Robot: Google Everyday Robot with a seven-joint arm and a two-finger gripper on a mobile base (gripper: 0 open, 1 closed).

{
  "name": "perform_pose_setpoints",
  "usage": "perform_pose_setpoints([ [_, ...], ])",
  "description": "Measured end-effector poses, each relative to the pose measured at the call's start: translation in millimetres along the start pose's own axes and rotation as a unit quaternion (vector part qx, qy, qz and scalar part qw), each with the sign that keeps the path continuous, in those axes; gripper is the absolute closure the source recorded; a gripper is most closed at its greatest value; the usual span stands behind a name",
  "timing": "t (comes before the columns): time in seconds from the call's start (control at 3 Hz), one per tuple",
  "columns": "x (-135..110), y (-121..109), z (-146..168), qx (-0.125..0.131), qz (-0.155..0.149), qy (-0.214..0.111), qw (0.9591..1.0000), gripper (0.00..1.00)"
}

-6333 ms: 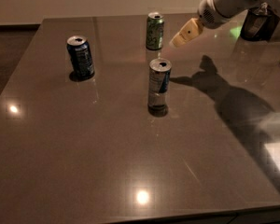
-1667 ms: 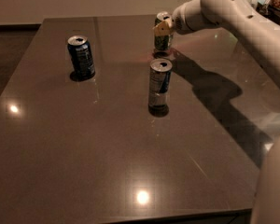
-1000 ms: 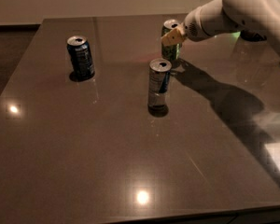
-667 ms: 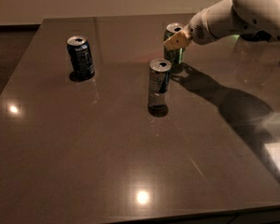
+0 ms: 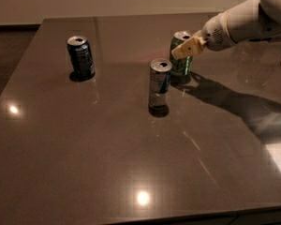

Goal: Move green can near redbull can

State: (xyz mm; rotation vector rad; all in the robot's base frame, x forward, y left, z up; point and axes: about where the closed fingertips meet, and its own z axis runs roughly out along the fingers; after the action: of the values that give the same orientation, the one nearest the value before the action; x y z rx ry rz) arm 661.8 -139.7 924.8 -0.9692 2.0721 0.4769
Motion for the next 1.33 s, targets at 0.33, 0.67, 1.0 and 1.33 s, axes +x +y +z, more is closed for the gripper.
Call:
perform_pose_setpoints([
  [0.33, 9, 20, -1, -0.056, -0.024, 0.001, 0.9982, 1.00],
  [0.67, 16, 37, -1, -0.103, -0.057, 0.004, 0.9931, 1.00],
  [1.0, 20, 46, -5, -0.120, -0.082, 0.006, 0.9893, 0.87],
  [1.33, 24, 51, -7, -0.142, -0.102, 0.009, 0.9846, 0.63],
])
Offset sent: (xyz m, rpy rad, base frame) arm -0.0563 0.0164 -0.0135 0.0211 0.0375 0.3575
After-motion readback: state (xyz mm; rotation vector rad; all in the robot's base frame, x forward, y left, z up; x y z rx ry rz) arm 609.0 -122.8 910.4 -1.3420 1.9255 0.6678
